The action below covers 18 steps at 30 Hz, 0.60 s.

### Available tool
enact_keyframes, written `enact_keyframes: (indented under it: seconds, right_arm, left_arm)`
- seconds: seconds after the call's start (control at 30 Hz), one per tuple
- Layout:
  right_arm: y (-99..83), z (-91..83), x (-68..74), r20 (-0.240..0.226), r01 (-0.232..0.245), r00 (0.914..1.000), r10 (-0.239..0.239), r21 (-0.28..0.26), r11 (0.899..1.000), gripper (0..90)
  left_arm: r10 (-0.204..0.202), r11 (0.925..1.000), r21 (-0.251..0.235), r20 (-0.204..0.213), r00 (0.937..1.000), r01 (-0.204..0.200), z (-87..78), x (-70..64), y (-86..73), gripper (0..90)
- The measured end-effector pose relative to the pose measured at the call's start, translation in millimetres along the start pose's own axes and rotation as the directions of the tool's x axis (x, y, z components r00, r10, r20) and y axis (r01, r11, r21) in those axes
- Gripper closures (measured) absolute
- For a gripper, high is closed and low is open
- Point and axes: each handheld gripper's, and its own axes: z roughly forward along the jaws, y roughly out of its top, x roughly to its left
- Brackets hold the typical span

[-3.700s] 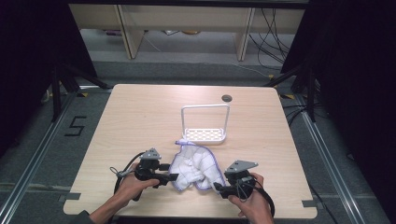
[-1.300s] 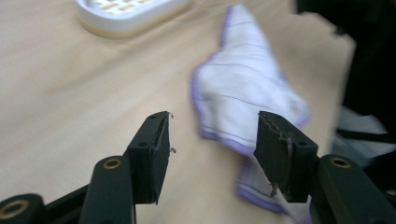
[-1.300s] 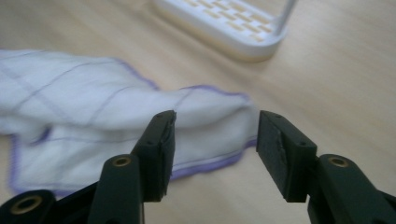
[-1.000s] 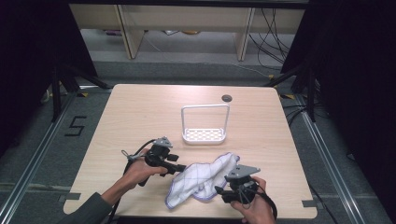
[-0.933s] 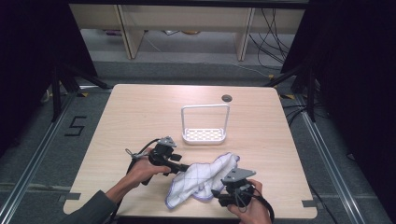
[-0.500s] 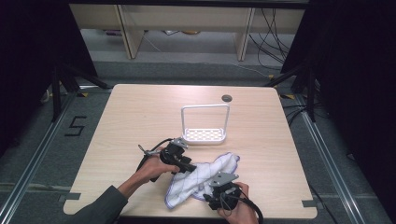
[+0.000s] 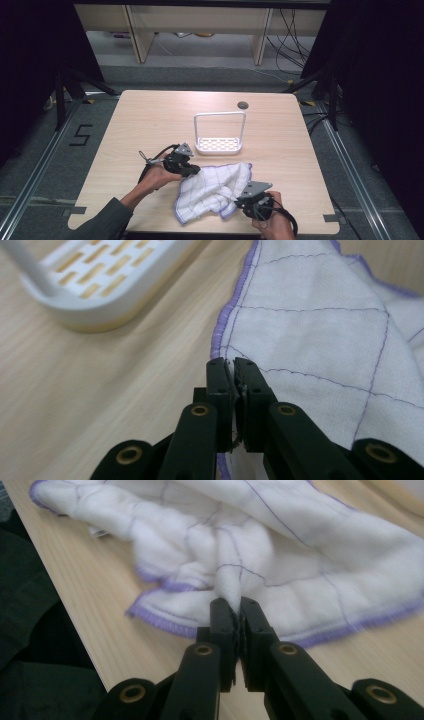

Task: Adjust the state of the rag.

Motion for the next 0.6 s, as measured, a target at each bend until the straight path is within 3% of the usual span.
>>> enact_keyframes:
  seconds: [0.07,0.1,0.23,0.33,0.4,0.43,0.47,0.5,0.53,0.57,0.6]
  right_arm:
    - [-3.6,-5.4,-8.7,0.021,0.008,0.9997,-0.008,0.003,1.0,86.9]
    - [-5.0,-7.8,-13.1,0.033,-0.002,0.9995,0.002,0.017,1.0,86.9]
    - [-12.0,-7.8,-30.0,0.041,-0.012,0.9991,0.01,0.063,0.998,86.8]
    - [-18.9,-7.7,-38.1,0.033,-0.054,0.9981,0.052,0.073,0.996,86.7]
    - [-21.5,-9.7,-43.5,0.049,-0.104,0.9937,0.101,0.062,0.993,78.1]
    - [-21.5,-9.7,-43.5,0.049,-0.104,0.9937,0.101,0.062,0.993,78.1]
    - [-21.8,-8.8,-42.8,0.069,-0.119,0.9908,0.117,0.039,0.992,73.2]
    - [-20.9,-13.9,-42.0,0.076,-0.119,0.9904,0.115,0.051,0.992,69.4]
    - [-19.7,-20.8,-36.2,0.089,-0.141,0.9865,0.137,0.03,0.99,62.4]
    - [-19.7,-20.8,-36.2,0.089,-0.141,0.9865,0.137,0.03,0.99,62.4]
    - [-20.0,-24.7,-33.2,0.097,-0.135,0.9862,0.134,0.006,0.991,61.3]
  left_arm:
    - [0.011,0.9999,0.011,-0.018,0.9998,-0.011,-2.3,2.4,-1.3,85.4]
    - [0.037,0.9992,0.021,-0.07,0.9969,-0.035,-3.5,6.7,-3.6,85.3]
    - [0.015,0.9998,0.015,-0.094,0.9955,-0.014,-0.3,10.6,-6.4,85.1]
    - [0.038,0.9992,0.012,-0.138,0.9897,-0.037,2.8,10.2,-5.4,84.5]
    - [0.004,0.9999,-0.013,-0.193,0.9812,-0.007,2.4,6.0,-2.7,68.1]
    - [0.004,0.9999,-0.013,-0.193,0.9812,-0.007,2.4,6.0,-2.7,59.7]
    - [0.011,0.9996,-0.023,-0.196,0.9805,-0.016,-3.3,1.7,-1.5,59.7]
    - [0.015,0.9991,-0.037,-0.184,0.9827,-0.022,-9.3,-3.2,-1.5,57.5]
    - [0.004,0.9982,-0.058,-0.157,0.9876,-0.014,-21.4,-14.0,-4.4,51.5]
    - [0.004,0.9982,-0.058,-0.157,0.9876,-0.014,-21.4,-14.0,-4.4,50.3]
    - [-0.002,0.9973,-0.074,-0.125,0.9922,-0.007,-31.2,-23.4,-7.9,50.3]
